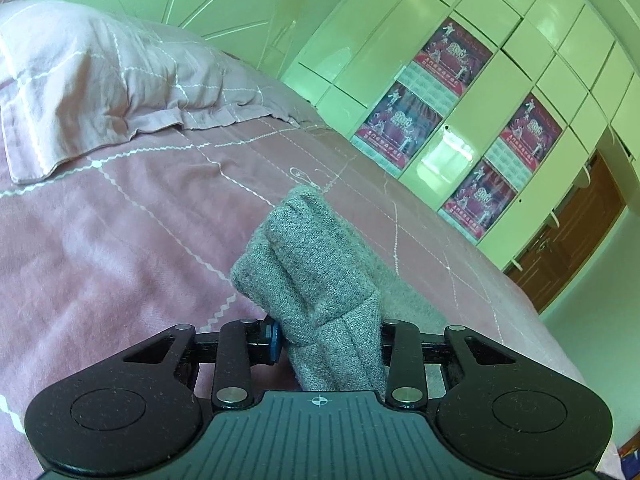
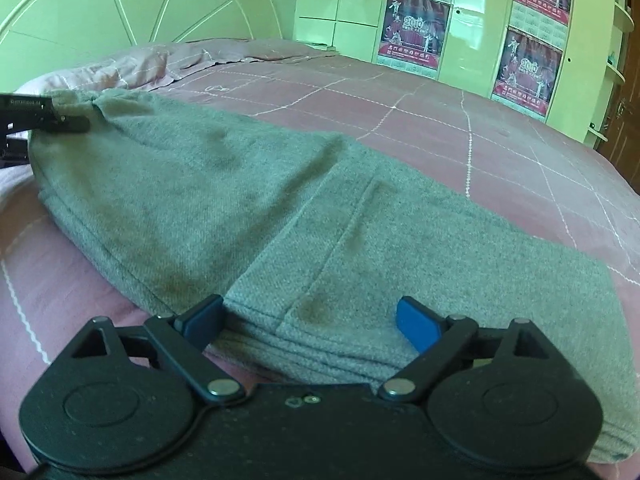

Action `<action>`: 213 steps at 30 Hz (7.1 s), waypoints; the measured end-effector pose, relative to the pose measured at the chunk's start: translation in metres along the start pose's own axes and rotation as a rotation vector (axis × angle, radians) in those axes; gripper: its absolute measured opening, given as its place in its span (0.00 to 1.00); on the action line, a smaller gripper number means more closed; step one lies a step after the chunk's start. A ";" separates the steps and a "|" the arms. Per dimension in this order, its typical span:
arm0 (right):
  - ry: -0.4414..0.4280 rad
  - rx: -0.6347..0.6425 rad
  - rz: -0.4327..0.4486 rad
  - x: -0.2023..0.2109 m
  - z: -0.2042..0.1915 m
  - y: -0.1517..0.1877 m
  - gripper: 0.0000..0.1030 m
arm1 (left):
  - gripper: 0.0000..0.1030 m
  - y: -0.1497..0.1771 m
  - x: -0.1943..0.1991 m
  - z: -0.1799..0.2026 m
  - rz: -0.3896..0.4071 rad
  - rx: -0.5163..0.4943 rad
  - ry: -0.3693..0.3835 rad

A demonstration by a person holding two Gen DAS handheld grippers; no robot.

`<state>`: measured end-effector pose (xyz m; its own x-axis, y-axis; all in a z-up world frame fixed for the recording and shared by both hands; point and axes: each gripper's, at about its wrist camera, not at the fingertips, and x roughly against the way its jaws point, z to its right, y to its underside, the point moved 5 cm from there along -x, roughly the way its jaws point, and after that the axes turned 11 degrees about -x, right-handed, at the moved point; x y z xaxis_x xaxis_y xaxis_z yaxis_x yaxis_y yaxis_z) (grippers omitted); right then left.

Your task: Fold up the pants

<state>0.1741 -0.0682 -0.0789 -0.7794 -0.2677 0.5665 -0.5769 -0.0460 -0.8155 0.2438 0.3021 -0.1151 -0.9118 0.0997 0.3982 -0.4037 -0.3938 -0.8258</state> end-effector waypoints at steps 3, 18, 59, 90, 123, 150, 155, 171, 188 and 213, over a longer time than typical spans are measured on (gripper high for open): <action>-0.053 -0.110 0.111 0.030 0.018 -0.013 0.86 | 0.34 -0.007 0.006 0.011 0.004 -0.050 -0.014; 0.092 -0.707 0.249 0.108 0.245 0.020 0.84 | 0.34 -0.042 0.042 0.266 0.130 -0.569 0.067; -0.200 -1.107 0.040 0.036 0.266 0.022 0.59 | 0.95 0.108 0.089 0.250 -0.234 -0.616 0.025; -0.213 -1.021 0.074 0.064 0.259 0.043 0.25 | 0.94 0.118 0.082 0.220 -0.114 -0.345 -0.052; -0.174 -0.908 0.051 0.028 0.289 -0.025 0.16 | 1.00 0.052 -0.012 0.243 -0.259 -0.242 0.105; -0.167 -0.844 0.067 0.075 0.293 0.009 0.76 | 1.00 0.062 -0.003 0.238 -0.327 -0.288 0.161; -0.220 -0.933 -0.008 0.061 0.302 0.027 0.72 | 1.00 0.063 -0.016 0.229 -0.373 -0.177 0.260; -0.363 -0.976 -0.110 0.031 0.290 0.017 0.81 | 1.00 0.074 -0.062 0.256 -0.560 -0.128 0.462; -0.395 -1.041 -0.130 0.037 0.307 0.038 0.31 | 1.00 0.079 -0.057 0.263 -0.540 -0.106 0.529; -0.418 -1.028 -0.129 0.035 0.306 0.038 0.39 | 0.43 0.118 -0.090 0.247 -0.525 0.425 0.700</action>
<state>0.1999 -0.3734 -0.1266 -0.6673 -0.6295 0.3979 -0.7259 0.6693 -0.1584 0.2963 0.0213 -0.1502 -0.5169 0.8236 0.2336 -0.8364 -0.4278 -0.3426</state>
